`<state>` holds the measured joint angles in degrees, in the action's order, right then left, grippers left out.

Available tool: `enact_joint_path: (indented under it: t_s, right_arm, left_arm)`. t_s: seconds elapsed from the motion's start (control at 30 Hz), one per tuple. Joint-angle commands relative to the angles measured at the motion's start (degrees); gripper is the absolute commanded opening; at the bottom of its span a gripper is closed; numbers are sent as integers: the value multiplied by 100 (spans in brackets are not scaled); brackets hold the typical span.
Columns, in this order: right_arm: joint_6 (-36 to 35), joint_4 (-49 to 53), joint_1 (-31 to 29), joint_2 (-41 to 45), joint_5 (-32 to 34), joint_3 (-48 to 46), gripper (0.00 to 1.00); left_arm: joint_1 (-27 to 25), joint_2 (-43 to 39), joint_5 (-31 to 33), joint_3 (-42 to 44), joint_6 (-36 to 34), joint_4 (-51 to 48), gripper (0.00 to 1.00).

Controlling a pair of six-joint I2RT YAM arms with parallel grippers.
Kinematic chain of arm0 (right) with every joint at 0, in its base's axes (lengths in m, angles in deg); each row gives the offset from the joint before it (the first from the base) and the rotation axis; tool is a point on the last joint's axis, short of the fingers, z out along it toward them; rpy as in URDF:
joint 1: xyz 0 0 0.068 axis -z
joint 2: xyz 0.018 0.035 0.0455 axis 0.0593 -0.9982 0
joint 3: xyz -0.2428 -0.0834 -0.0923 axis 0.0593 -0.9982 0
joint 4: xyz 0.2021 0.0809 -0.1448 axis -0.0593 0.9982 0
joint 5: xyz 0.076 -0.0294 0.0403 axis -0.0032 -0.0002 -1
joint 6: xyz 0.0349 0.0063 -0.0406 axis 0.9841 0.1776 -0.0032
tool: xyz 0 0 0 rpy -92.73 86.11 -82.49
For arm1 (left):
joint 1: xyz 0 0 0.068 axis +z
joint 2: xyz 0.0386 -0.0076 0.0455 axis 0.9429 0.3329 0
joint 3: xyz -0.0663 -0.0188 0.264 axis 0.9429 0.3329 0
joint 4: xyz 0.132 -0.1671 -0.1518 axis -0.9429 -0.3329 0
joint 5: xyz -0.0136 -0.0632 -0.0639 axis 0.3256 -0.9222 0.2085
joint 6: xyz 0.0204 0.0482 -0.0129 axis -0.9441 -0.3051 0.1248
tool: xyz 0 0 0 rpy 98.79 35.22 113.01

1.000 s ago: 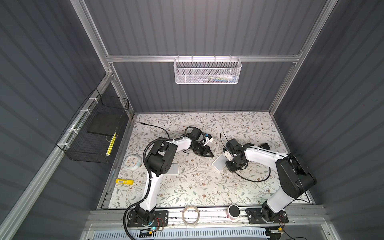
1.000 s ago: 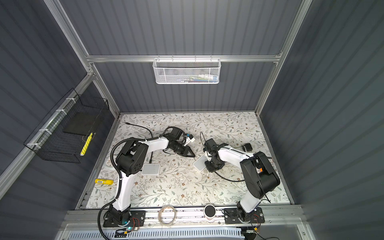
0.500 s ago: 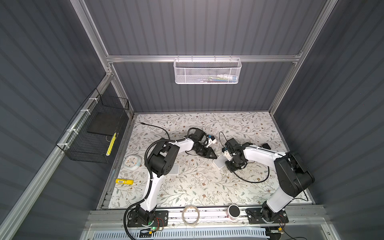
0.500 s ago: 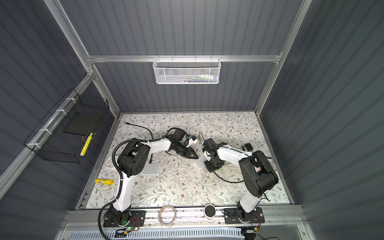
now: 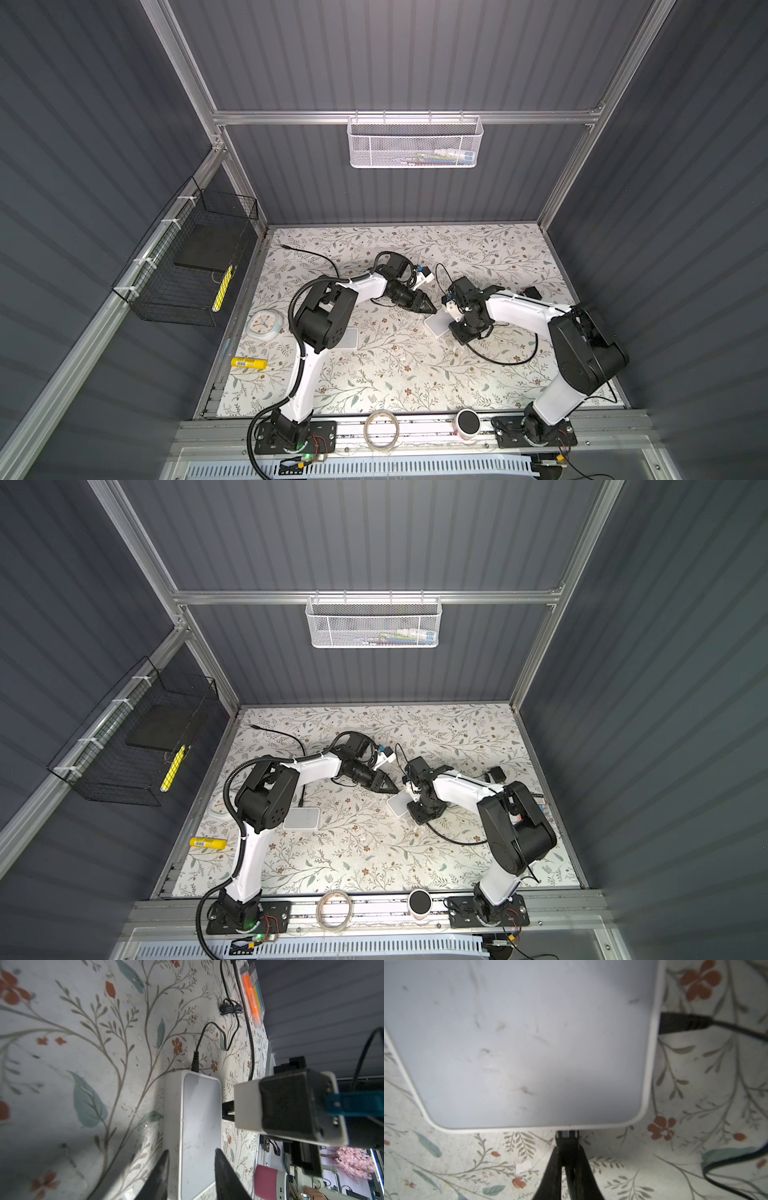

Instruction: Insert the plug into the switch port

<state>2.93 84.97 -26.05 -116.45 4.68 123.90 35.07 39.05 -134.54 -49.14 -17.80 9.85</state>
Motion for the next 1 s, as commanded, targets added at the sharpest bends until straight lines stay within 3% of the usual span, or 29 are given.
enact_joint_path:
  t_s: [0.0, 0.57, 0.97]
  right_arm:
    - [-127, -93, -34, 132, 35, 162, 5]
    - [-329, -483, -61, -58, -24, 337, 3]
    - [-372, -1093, -54, -305, -132, 674, 0]
  left_arm:
    - [-67, 320, -257, -161, -196, -133, 36]
    - [-321, 731, -441, -412, -315, -221, 33]
    - [-677, 916, -685, 93, -95, 222, 29]
